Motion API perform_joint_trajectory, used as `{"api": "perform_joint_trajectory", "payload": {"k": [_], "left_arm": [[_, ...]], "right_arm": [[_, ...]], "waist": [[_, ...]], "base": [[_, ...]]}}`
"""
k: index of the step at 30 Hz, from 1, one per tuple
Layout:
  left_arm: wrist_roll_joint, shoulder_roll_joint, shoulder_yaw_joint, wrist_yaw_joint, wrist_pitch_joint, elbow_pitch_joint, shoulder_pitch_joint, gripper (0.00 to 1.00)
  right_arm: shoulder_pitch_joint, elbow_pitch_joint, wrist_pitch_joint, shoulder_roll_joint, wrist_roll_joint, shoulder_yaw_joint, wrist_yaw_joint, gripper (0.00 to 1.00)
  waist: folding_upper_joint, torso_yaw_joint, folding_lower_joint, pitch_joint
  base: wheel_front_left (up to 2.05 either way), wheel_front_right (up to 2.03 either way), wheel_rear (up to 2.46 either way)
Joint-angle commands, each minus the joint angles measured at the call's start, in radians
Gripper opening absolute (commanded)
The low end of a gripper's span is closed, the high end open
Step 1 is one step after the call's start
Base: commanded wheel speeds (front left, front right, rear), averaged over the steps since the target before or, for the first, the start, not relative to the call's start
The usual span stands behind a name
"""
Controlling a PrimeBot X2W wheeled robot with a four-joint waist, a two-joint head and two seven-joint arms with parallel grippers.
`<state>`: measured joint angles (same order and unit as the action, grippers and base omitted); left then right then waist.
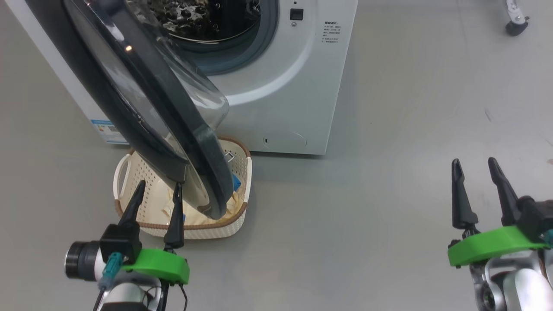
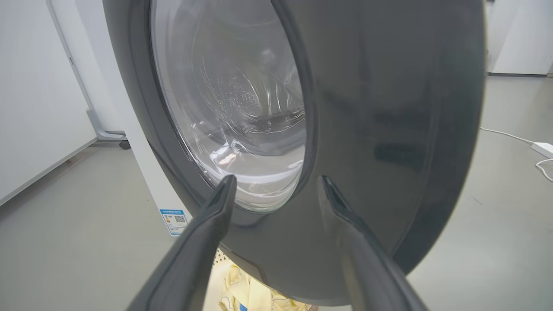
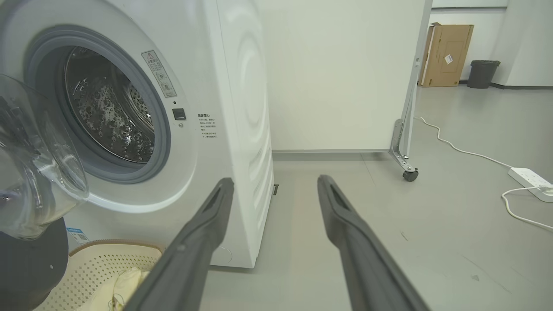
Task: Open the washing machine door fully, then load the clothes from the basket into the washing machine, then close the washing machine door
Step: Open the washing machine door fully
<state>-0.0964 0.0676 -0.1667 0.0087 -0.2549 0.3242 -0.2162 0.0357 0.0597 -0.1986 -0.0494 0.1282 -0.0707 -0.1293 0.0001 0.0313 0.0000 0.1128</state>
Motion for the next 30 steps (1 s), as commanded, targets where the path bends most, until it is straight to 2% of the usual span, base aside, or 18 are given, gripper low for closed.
{"api": "perform_joint_trajectory", "payload": {"k": [1, 11, 30], "left_arm": [[0.008, 0.024, 0.032, -0.002, -0.007, -0.026, -0.011, 1.00], [0.002, 0.025, 0.033, -0.001, -0.007, -0.024, 0.003, 1.00], [-0.005, 0.024, 0.033, 0.000, -0.007, -0.020, 0.005, 1.00]], "right_arm": [[-0.001, -0.047, 0.003, -0.002, -0.009, 0.026, -0.001, 1.00], [-0.103, -0.112, 0.019, -0.001, 0.005, 0.029, -0.001, 1.00], [-0.125, -0.122, 0.024, -0.001, 0.017, 0.041, -0.001, 1.00]], "waist": [[-0.0001, -0.002, 0.0000, -0.008], [-0.0001, -0.005, 0.0000, -0.018], [-0.0001, -0.013, 0.0000, -0.025]], "base": [[0.00, 0.00, 0.00], [0.00, 0.00, 0.00], [0.00, 0.00, 0.00]]}}
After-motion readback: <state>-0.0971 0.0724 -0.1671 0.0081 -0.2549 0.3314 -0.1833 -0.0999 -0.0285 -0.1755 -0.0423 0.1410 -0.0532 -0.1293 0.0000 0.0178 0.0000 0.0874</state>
